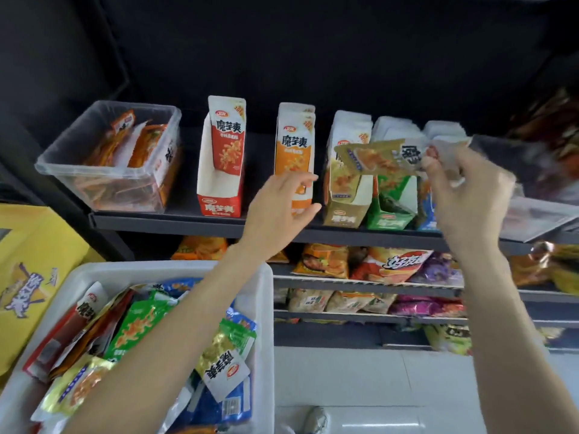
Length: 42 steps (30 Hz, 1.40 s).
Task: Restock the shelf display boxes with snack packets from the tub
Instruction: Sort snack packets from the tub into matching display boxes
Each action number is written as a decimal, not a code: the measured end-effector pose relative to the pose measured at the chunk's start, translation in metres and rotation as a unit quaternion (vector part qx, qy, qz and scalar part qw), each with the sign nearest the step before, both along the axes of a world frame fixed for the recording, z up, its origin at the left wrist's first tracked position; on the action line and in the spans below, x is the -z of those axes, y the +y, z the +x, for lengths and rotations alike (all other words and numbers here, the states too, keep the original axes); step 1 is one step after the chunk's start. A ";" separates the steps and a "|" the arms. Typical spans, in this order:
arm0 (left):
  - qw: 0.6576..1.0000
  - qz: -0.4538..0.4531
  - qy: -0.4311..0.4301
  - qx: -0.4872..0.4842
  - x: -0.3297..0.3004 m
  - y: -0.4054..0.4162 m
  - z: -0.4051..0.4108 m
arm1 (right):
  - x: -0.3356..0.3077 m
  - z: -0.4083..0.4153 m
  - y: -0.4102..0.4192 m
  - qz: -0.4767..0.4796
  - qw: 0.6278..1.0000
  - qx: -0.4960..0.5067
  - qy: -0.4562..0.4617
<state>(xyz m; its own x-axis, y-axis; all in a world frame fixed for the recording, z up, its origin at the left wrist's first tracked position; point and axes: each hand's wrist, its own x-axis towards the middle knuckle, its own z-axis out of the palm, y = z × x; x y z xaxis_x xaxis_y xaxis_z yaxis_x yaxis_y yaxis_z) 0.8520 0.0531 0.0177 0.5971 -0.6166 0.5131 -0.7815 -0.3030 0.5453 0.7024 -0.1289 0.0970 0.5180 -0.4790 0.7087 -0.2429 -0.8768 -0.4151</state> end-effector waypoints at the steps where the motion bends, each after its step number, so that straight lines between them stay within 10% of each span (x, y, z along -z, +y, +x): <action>1: 0.999 0.029 -0.041 0.003 0.003 -0.015 0.004 | 0.001 0.010 -0.013 -0.027 0.999 0.001 0.017; 14: 0.989 0.093 -0.119 0.011 0.026 -0.069 0.020 | 0.007 0.118 -0.055 -0.152 0.934 -0.046 0.320; 23: 0.993 -0.108 -0.041 -0.029 0.021 -0.023 -0.005 | 0.031 0.070 -0.011 -0.045 0.992 -0.095 0.067; 28: 0.972 -0.206 -0.003 -0.109 0.039 0.059 -0.030 | 0.072 0.027 0.082 0.081 0.972 -0.208 0.075; 37: 0.962 0.235 0.038 -0.133 0.123 0.212 -0.019 | 0.163 0.042 0.208 0.089 0.821 -0.307 0.473; 42: 0.947 0.289 0.088 -0.112 0.141 0.235 -0.019 | 0.194 0.054 0.246 0.083 0.755 -0.257 0.597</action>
<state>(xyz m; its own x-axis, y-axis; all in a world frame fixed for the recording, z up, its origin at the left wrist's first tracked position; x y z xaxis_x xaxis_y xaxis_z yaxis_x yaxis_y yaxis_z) 0.8326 0.2885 -0.1236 0.7914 -0.6112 0.0094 -0.5743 -0.7383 0.3537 0.7567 0.1175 -0.0973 0.8879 -0.0273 -0.4592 -0.1760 -0.9425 -0.2842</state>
